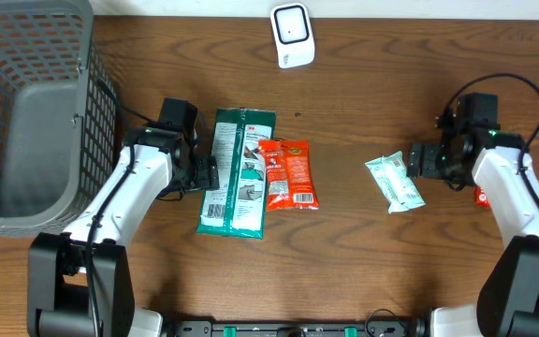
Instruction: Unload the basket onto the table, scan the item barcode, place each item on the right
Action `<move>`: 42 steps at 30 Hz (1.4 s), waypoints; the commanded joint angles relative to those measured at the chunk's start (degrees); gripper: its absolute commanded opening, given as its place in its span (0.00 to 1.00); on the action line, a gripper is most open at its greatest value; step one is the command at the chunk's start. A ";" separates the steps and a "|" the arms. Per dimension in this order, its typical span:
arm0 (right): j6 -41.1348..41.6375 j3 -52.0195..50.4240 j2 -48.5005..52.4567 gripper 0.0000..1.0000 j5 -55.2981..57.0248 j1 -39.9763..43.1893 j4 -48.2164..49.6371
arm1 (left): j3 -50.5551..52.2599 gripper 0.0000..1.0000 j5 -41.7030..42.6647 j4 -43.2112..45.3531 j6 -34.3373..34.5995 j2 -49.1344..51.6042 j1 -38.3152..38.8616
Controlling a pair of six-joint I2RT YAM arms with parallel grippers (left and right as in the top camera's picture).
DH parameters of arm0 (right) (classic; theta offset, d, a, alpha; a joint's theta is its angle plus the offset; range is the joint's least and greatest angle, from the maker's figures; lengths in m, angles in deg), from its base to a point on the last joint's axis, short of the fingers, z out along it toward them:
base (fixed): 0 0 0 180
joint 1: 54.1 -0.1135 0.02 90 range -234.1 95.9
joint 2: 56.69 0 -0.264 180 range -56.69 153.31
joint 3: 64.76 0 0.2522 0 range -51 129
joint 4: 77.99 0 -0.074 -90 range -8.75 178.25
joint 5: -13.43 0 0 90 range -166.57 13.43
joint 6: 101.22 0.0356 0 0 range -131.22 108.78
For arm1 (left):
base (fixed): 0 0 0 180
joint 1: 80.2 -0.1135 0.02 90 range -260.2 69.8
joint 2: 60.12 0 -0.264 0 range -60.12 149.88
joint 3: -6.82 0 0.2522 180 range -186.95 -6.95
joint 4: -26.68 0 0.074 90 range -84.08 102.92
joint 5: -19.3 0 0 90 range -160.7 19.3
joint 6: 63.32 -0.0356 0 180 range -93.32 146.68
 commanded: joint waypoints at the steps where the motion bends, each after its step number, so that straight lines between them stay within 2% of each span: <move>1: -2.14 -3.50 0.07 0.99 -1.73 0.33 2.84 | -0.24 0.86 -0.50 -0.17 0.15 -0.07 -0.02; 10: -2.12 -11.43 0.07 0.99 -9.68 0.26 10.84 | -0.24 0.87 -0.50 -0.17 0.13 -0.07 -0.02; 17: -2.19 -13.29 0.07 0.99 -19.78 0.22 14.27 | -0.24 0.86 -0.48 -0.17 0.15 -0.07 -0.02; 24: -4.02 -13.84 0.07 0.98 -19.78 -0.33 16.20 | -0.24 0.87 -0.50 -0.17 0.13 -0.07 -0.02; 35: -4.04 -13.88 0.07 0.96 -21.38 -7.76 18.93 | -0.24 0.86 -0.50 -0.17 0.15 -0.07 -0.02; 42: -4.02 -13.88 0.07 0.97 -18.53 -11.78 21.38 | -0.24 0.86 -0.48 -0.17 0.15 -0.07 -0.02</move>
